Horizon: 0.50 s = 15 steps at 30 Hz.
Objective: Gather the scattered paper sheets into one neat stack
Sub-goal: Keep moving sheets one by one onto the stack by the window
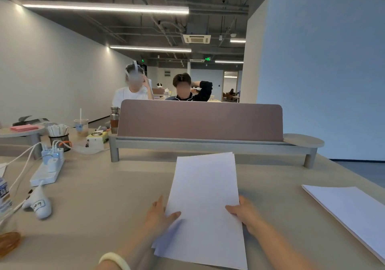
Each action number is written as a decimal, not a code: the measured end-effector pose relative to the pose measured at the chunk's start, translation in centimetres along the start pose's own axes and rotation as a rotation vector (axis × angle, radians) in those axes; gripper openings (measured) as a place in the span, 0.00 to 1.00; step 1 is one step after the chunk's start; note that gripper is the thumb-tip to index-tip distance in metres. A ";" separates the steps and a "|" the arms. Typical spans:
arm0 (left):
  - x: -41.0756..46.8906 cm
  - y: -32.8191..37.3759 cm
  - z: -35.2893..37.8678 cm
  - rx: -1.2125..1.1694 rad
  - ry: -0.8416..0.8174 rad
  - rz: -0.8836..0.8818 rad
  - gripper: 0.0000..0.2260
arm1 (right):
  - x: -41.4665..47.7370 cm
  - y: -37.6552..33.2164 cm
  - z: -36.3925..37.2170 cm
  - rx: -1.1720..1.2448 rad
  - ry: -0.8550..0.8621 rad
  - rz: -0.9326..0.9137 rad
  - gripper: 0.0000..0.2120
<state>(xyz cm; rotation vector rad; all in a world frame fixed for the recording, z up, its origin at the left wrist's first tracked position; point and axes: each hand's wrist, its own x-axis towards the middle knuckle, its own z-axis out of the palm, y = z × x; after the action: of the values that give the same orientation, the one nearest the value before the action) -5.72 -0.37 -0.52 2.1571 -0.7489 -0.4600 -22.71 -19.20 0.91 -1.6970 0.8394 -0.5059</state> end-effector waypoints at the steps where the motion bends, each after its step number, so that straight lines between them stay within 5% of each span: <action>1: 0.1 0.2 -0.3 -0.109 0.015 0.006 0.45 | -0.6 -0.4 -0.2 0.025 -0.006 -0.038 0.12; 4: -0.2 1.8 -1.1 -0.311 0.057 0.016 0.36 | -1.4 -1.8 -1.0 0.087 -0.006 -0.138 0.13; 9: -0.9 4.6 -2.9 -0.414 0.143 0.242 0.08 | -2.0 -4.8 -1.9 0.175 0.059 -0.233 0.14; 15: -1.7 6.2 -3.0 -0.446 0.271 0.361 0.08 | -3.2 -7.3 -1.8 0.138 0.159 -0.342 0.13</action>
<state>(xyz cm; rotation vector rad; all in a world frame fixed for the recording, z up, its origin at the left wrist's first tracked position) -7.63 -0.78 6.32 1.5857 -0.7760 -0.1222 -24.10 -17.02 8.66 -1.6943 0.6102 -0.9202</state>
